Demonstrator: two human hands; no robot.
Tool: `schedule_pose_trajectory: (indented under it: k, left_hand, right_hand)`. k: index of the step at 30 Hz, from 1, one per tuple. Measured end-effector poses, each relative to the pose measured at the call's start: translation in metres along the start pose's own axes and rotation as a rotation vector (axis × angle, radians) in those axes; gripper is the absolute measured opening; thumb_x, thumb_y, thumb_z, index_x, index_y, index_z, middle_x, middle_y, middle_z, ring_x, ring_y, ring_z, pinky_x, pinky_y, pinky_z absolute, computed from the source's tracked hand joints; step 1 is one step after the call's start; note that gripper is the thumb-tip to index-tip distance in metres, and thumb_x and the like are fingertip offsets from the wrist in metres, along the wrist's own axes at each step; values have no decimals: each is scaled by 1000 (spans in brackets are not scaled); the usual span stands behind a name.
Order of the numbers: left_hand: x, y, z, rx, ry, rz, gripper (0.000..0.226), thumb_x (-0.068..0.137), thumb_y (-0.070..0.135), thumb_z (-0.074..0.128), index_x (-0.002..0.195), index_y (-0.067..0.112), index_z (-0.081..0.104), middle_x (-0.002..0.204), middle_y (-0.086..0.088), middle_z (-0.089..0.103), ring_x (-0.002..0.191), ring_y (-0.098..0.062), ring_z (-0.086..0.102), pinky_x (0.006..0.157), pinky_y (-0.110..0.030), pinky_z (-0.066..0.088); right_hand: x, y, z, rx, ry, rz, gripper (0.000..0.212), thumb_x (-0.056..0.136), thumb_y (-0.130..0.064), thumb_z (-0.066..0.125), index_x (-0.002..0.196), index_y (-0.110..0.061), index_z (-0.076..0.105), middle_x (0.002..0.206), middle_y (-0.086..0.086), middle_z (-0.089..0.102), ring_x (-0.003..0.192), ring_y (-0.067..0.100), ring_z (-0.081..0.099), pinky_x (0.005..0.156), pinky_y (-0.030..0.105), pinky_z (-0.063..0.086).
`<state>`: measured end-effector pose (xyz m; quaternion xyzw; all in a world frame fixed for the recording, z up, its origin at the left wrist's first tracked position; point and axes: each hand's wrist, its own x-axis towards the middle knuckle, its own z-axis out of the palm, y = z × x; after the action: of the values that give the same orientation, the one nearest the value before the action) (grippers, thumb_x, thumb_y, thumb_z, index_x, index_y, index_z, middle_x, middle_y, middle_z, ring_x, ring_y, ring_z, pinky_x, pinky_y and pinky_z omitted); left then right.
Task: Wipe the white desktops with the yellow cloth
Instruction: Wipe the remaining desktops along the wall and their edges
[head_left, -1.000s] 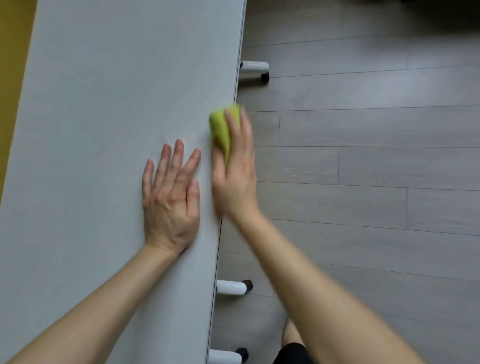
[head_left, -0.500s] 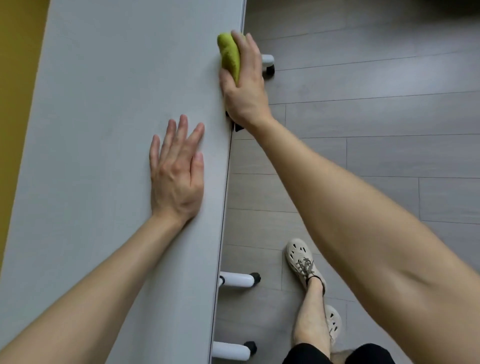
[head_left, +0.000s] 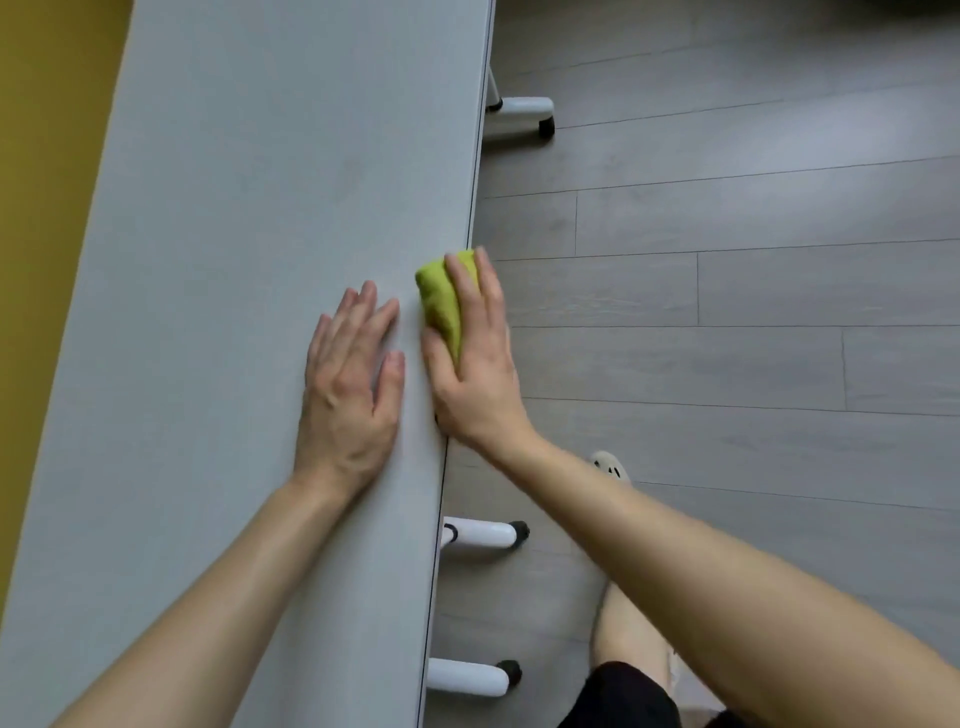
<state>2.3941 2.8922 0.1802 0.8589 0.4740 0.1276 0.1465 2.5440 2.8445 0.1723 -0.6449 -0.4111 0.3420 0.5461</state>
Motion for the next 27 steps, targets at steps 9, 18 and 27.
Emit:
schedule_pose_trajectory:
  k: [9, 18, 27]
  left_hand:
    - [-165, 0, -23, 133, -31, -20, 55, 112, 31, 41, 165, 15, 44, 178, -5, 27, 166, -23, 21, 132, -62, 16]
    - [-188, -8, -11, 192, 59, -21, 60, 110, 42, 37, 167, 21, 40, 177, -2, 29, 166, -19, 22, 131, -60, 20]
    - [-187, -8, -9, 198, 77, -26, 57, 110, 37, 37, 166, 24, 42, 177, 0, 30, 165, -16, 22, 132, -58, 19]
  right_hand:
    - [-84, 6, 21, 74, 119, -11, 70, 106, -14, 59, 169, -13, 30, 180, 9, 17, 165, 11, 19, 131, 33, 20]
    - [-145, 2, 21, 38, -13, -64, 69, 100, -15, 60, 166, -14, 38, 179, 12, 18, 164, 20, 22, 131, 38, 23]
    - [-196, 3, 38, 110, 99, -9, 69, 105, -8, 61, 168, -11, 33, 179, 10, 20, 166, 18, 21, 133, 36, 19]
